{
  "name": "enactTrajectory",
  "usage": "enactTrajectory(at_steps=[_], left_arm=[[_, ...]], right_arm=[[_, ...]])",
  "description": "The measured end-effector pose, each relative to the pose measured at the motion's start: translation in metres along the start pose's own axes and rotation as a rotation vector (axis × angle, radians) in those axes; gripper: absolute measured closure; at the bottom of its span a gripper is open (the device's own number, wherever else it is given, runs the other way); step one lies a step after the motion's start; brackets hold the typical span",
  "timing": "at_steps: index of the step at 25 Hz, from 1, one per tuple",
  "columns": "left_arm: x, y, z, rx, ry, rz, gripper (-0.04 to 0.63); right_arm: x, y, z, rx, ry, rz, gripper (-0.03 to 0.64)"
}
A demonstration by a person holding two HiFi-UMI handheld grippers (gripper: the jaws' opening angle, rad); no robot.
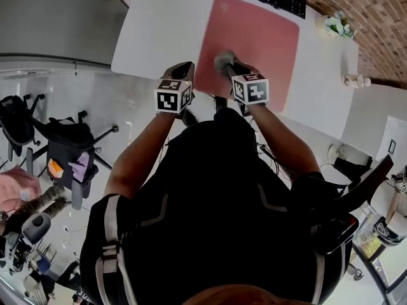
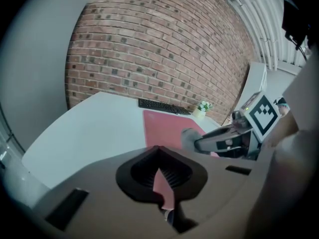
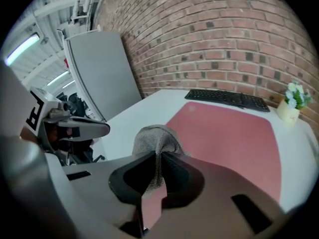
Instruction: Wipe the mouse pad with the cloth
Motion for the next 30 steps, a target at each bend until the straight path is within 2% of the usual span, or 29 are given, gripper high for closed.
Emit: enactTrajectory(at_steps=[4,9,12,17,30], left_arm=[[0.005,0.013,-0.006,0.004,0.007,-0.050,0.595],[0.003,0.016,-0.005,0.049,0.022,-0.086,0.595],[0.000,0.017,-0.007,0.057,0.027,-0.084,0.595],[-0.007,0.012,-0.009,0.044,0.045,-0.074,0.595],[-0.037,-0.017,-0.009,0.015,0.080,-0.004,0.595]], right_arm=[[-0.050,0.017,-0.019,0.067,0.036,-0.088,0.577],[-0.085,0.027,-0.022,0.047,0.079,-0.141,0.577],[-0.097,0.025,-0.021,0.041,0.109,-0.140,0.577],[-0.101,0.020,-0.015,0.092,0.136,-0.138,0.577],[-0.075,-0.016,0.013,-0.027,0.134,-0.071,0.577]])
Point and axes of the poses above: the fingertips, and each gripper's own axes: x backward along the fingers, y to its left, z out of its underside, the point moved 7 cm from there along x, backward along the fingers, and after that the axes turned 10 degrees about x, right-handed, at the moved point
